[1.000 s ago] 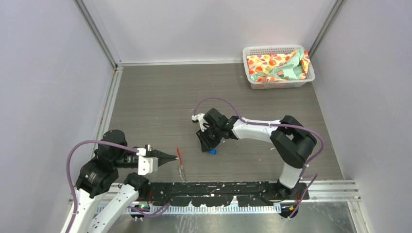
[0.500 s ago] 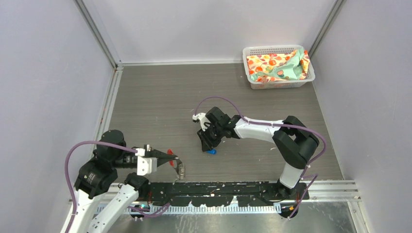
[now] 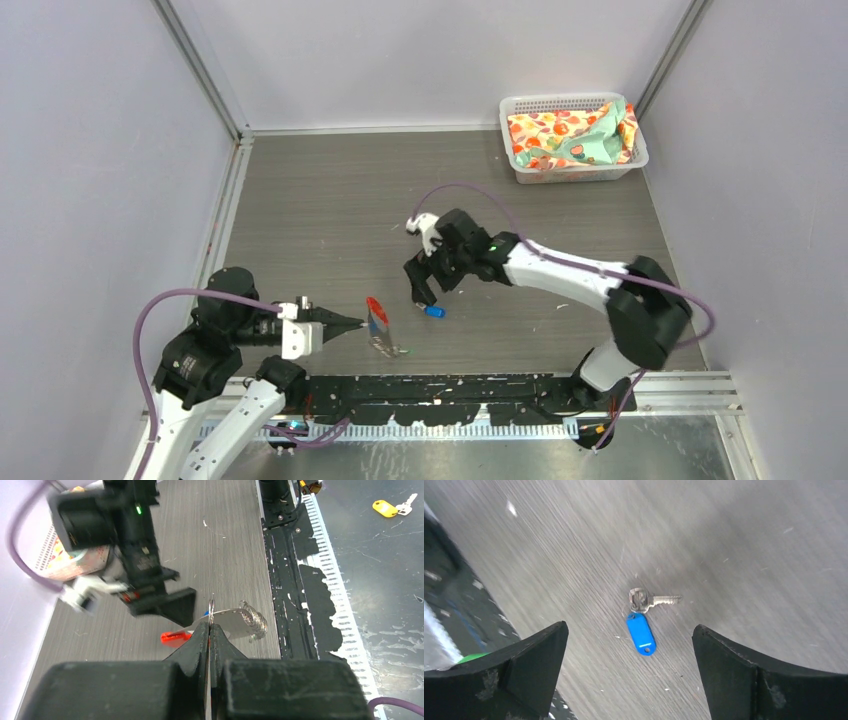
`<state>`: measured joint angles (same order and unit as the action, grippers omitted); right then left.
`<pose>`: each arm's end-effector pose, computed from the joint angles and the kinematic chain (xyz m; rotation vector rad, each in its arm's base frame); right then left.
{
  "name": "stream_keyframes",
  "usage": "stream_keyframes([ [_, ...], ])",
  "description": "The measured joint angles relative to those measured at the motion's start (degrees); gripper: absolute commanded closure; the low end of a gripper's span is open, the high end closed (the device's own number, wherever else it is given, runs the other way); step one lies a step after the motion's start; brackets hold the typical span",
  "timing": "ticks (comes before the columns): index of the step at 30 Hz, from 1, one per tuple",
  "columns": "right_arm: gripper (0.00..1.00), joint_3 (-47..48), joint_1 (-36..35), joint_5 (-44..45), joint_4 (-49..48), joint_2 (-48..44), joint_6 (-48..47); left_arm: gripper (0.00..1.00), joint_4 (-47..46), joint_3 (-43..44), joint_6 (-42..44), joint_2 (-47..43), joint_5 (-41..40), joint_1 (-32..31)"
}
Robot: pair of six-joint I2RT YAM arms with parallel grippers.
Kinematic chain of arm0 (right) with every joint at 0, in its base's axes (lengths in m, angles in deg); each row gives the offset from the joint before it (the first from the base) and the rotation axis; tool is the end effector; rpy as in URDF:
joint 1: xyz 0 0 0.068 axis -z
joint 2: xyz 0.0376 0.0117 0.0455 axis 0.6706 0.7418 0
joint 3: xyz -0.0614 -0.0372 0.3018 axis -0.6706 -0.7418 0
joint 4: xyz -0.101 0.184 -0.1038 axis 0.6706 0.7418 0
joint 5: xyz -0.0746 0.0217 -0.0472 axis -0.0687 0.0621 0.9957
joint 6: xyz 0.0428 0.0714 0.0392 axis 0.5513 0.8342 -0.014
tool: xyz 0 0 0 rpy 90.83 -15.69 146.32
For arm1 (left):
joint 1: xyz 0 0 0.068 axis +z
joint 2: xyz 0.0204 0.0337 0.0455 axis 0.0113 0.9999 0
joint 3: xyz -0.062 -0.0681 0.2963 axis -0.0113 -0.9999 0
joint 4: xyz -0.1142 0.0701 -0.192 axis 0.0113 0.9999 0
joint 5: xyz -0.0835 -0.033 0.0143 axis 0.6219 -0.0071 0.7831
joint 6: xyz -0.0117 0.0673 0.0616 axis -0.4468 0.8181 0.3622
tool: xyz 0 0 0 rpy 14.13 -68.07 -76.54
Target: Put the keys on the keyring
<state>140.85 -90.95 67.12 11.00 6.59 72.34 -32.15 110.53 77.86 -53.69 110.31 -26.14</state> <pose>0.2105 0.2716 0.2257 -1.0935 2.3165 0.6796 -0.0136 -0.0698 0.3479 1.4767 1.1223 -0.7925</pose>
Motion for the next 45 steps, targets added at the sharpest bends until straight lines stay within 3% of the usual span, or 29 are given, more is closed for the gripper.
stream_keyframes([
  [4, 0.00, -1.0, 4.1, 1.4, -4.2, -11.4, 7.8, 1.00, 0.1, 0.3, -0.2, 0.1, 0.0, 0.0],
  [8, 0.00, -1.4, 7.3, 2.7, -7.4, -14.4, 13.1, 1.00, 0.2, 1.0, -0.5, 0.1, 0.0, 0.0],
  [16, 0.02, -6.5, -2.3, 14.5, -2.0, -11.0, 10.1, 1.00, -0.6, 1.6, -2.9, 0.1, 0.0, 0.0],
  [20, 0.38, -8.2, -3.6, 17.0, -2.8, -11.5, 8.9, 1.00, -1.4, 1.6, -4.0, 0.1, 0.0, 0.0],
  [21, 0.41, -8.1, -4.2, 18.4, -2.8, -11.0, 8.9, 1.00, -1.4, 1.6, -4.4, 0.1, 0.0, 0.0],
  [31, 0.35, -5.2, -13.7, 21.9, -2.1, 1.0, 6.1, 1.00, -1.7, 1.6, -6.4, 0.1, 0.0, 0.0],
  [39, 0.48, -2.1, -14.2, 23.8, -2.7, 3.5, 4.3, 1.00, -2.8, 1.6, -7.6, 0.1, 0.0, 0.0],
  [45, 0.50, -1.0, -14.1, 23.9, -3.2, 5.9, 3.1, 1.00, -2.9, 1.7, -7.8, 0.1, 0.0, 0.0],
])
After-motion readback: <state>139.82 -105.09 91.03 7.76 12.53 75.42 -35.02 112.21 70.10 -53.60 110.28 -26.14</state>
